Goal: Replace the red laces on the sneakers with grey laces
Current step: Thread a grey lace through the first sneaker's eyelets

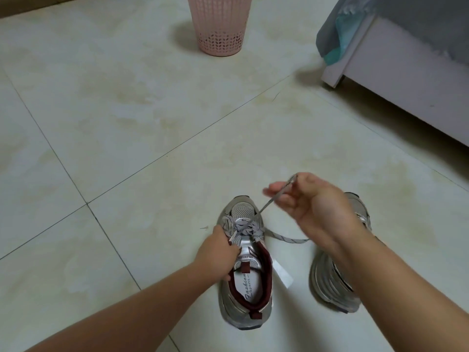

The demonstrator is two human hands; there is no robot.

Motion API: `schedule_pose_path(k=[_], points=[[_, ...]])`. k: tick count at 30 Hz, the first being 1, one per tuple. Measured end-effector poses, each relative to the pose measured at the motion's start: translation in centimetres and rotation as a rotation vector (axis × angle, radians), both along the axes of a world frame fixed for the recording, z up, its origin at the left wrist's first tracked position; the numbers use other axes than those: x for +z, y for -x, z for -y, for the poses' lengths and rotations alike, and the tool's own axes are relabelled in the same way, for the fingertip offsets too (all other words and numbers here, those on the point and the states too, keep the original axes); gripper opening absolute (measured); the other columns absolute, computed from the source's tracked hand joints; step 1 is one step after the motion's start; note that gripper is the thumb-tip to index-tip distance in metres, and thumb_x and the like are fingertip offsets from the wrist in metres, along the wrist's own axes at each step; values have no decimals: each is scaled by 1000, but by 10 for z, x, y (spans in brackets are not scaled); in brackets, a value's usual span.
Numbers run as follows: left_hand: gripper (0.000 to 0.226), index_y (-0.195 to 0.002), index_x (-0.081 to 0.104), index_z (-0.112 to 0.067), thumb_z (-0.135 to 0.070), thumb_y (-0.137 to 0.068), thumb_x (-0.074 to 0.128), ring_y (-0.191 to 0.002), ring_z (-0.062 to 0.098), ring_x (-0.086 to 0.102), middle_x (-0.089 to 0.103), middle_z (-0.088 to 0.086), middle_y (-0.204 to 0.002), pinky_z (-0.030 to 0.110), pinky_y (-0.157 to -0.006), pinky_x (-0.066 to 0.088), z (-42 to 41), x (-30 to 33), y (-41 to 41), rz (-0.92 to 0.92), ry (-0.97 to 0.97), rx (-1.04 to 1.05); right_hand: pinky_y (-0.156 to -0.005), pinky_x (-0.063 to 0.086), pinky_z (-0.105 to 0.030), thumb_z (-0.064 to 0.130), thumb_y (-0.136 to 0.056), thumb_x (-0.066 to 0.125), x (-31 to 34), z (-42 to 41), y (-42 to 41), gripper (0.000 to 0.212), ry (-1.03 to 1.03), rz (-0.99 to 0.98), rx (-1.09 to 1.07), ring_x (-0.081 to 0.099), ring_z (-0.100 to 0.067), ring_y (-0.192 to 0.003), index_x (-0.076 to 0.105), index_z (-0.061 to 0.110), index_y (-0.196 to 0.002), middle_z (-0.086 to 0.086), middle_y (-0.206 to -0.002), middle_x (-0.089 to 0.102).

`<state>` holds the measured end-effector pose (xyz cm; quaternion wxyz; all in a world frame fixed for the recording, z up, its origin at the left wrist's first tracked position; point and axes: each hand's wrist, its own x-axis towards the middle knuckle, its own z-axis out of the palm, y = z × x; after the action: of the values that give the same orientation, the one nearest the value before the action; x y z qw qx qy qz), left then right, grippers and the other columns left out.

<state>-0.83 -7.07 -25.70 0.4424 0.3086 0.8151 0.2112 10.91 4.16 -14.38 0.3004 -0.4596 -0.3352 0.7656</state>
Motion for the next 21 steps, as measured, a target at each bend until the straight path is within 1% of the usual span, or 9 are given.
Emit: schedule_pose_path(k=[2, 5, 8, 11, 12, 14, 17, 19, 21], points=[[13, -94, 36, -15, -16, -88, 47, -50, 9, 49, 47, -5, -74, 8, -35, 38, -1, 0, 0, -36, -2, -9, -53, 52, -26, 5, -99, 30, -5, 9, 4, 31, 74, -23, 32, 39, -17, -46, 39, 11, -70, -1, -45, 44], [9, -92, 37, -13, -13, -88, 45, -50, 11, 49, 47, -2, -74, 9, -32, 36, 0, 1, -1, -41, 14, -4, -35, 28, -16, -1, -95, 31, 2, 1, 0, 35, -73, 145, 13, 21, -9, -38, 31, 16, -64, 8, -39, 27], [9, -87, 35, -13, -9, -89, 43, -39, 12, 48, 46, 1, -74, 13, -26, 30, 2, 3, -1, -16, 25, 33, -35, 17, -9, -5, -88, 28, 30, -31, -18, 38, -209, 151, -196, 21, -5, -30, 27, 19, -59, 11, -34, 27], [11, -86, 33, -13, -11, -89, 43, -29, 9, 48, 49, 4, -76, 20, -31, 34, 1, 8, -2, 11, 27, 41, -41, 10, -14, -6, -82, 21, 48, -52, -33, 38, -274, 83, -300, 14, -7, -35, 22, 20, -54, 10, -39, 20], [12, -88, 33, -12, -13, -89, 45, -38, 10, 51, 50, 4, -78, 22, -38, 37, 0, 10, -3, -51, 37, 11, -40, 11, -13, -5, -85, 22, 48, -52, -33, 38, -292, 96, -300, 15, -7, -35, 24, 20, -55, 10, -38, 21], [17, -89, 33, -13, -23, -90, 47, -62, 16, 50, 50, 3, -82, 27, -53, 36, 3, 14, -6, -323, 24, -104, -37, 18, -12, 2, -94, 28, 41, -47, -26, 35, -338, 139, -274, 21, -6, -33, 32, 18, -63, 12, -37, 28], [19, -85, 49, -14, -30, -85, 60, -75, 18, 51, 50, 2, -87, 25, -56, 37, 9, 23, -12, -665, -315, -391, -39, 26, -16, 7, -97, 34, 31, -42, -17, 29, -349, 158, -205, 27, -7, -36, 40, 17, -71, 11, -40, 35], [19, -71, 58, -11, -22, -74, 74, -68, 20, 55, 53, 4, -77, 25, -48, 39, 4, 28, -16, -692, -556, -531, -41, 29, -20, 6, -96, 37, 26, -42, -14, 26, -324, 175, -155, 29, -8, -37, 43, 17, -73, 10, -42, 37], [15, -75, 64, -11, -24, -82, 66, -77, 21, 52, 48, 3, -81, 26, -56, 37, -9, 30, -18, -672, -539, -578, -44, 31, -21, 2, -94, 38, 18, -39, -10, 24, -307, 198, -110, 31, -7, -38, 46, 17, -76, 12, -40, 38]])
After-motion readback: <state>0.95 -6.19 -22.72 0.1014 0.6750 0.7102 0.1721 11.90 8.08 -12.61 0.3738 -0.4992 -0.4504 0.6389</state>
